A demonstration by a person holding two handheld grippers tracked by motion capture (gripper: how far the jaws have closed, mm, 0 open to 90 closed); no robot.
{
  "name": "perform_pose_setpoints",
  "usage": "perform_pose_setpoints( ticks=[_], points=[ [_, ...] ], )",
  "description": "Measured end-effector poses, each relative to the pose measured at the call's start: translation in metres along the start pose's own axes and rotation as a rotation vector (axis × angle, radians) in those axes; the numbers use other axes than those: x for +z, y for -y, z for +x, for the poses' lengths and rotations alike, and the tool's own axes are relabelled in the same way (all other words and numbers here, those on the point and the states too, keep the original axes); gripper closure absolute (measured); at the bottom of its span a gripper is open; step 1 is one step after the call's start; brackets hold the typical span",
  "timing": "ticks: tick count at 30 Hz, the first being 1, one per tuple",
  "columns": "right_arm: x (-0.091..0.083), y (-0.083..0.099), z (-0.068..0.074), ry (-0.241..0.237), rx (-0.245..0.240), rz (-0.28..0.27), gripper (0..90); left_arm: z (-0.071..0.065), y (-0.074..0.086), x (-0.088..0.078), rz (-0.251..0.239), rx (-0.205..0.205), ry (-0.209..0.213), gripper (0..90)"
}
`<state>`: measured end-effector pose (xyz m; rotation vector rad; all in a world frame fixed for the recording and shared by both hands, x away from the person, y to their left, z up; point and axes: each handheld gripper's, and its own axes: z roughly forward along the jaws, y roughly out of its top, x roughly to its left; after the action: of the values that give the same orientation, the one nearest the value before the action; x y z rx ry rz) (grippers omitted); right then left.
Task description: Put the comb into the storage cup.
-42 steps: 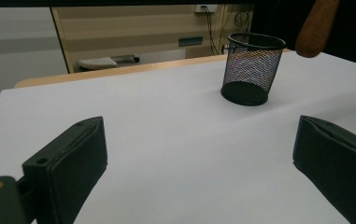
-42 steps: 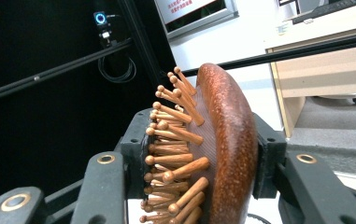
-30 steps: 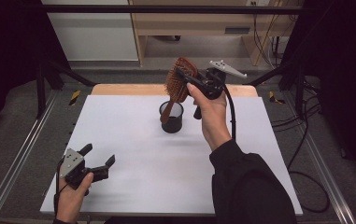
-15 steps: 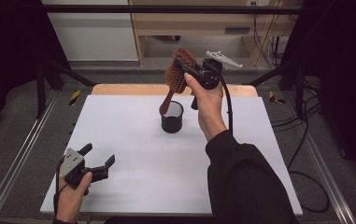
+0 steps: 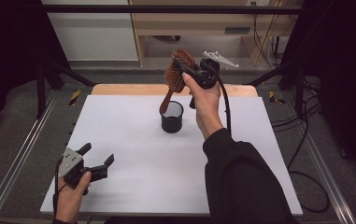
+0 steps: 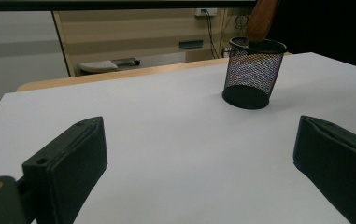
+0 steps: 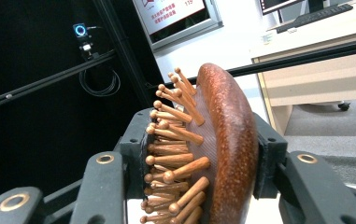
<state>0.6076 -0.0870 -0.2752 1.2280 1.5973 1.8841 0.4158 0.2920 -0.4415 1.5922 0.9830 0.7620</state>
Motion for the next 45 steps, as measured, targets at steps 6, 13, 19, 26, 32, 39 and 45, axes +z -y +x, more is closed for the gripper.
perform_pose_setpoints(
  ticks=[6,13,19,26,32,39,45],
  points=[
    [0.000,0.000,-0.001,0.003,-0.008,0.003,50.9,-0.001,0.000,0.000,0.001,0.006,0.006,3.3],
    [0.002,0.001,-0.002,0.027,-0.029,0.014,50.7,-0.001,0.000,0.001,0.003,0.002,0.008,3.3],
    [0.001,0.001,-0.005,0.008,-0.019,-0.013,50.7,-0.001,0.001,0.001,0.005,0.005,0.011,3.3],
    [0.002,0.001,-0.005,0.018,-0.037,-0.009,50.7,-0.001,0.001,0.001,0.006,0.008,0.008,3.3],
    [0.001,0.001,-0.006,0.031,-0.050,-0.013,50.6,0.000,0.001,0.001,0.002,0.011,0.009,3.3],
    [-0.001,0.000,-0.010,0.047,-0.065,-0.014,50.6,0.000,0.001,0.001,0.003,0.014,0.011,3.3],
    [0.000,0.001,-0.012,0.056,-0.082,-0.006,50.5,0.000,0.001,0.001,0.001,0.014,0.010,3.3]
  ],
)
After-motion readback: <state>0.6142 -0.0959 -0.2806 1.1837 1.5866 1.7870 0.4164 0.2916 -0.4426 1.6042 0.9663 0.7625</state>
